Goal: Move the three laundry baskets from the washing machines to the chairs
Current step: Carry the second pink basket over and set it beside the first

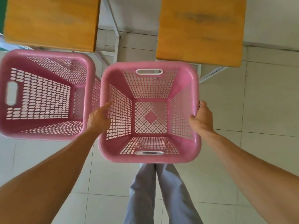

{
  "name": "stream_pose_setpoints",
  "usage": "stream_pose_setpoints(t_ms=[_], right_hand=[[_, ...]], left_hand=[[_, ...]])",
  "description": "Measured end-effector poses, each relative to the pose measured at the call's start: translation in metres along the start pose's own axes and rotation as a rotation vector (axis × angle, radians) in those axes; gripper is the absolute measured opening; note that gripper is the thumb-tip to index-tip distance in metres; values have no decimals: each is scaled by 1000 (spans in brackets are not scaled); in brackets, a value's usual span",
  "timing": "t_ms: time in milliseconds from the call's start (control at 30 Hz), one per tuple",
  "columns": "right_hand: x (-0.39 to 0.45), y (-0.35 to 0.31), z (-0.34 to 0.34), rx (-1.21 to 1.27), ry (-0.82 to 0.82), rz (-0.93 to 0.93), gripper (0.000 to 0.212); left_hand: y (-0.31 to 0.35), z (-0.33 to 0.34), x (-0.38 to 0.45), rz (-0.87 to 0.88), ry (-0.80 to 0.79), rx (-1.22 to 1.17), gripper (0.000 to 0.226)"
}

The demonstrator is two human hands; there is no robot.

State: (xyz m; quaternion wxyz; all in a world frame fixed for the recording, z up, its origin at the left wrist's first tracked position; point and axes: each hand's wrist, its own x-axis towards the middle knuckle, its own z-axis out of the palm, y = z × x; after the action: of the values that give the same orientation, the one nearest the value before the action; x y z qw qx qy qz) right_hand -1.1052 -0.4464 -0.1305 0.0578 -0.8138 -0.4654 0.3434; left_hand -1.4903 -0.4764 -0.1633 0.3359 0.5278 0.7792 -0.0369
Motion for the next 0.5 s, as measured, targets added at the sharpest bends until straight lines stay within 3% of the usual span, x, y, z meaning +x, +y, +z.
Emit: stream_pose_setpoints(t_ms=[333,500], right_hand=[[43,10,50,-91,9,-6,49],[53,10,60,-104,2,20,49]], left_hand=[[0,18,44,-35,26,16,79],[7,17,54,-82,53,46,87]])
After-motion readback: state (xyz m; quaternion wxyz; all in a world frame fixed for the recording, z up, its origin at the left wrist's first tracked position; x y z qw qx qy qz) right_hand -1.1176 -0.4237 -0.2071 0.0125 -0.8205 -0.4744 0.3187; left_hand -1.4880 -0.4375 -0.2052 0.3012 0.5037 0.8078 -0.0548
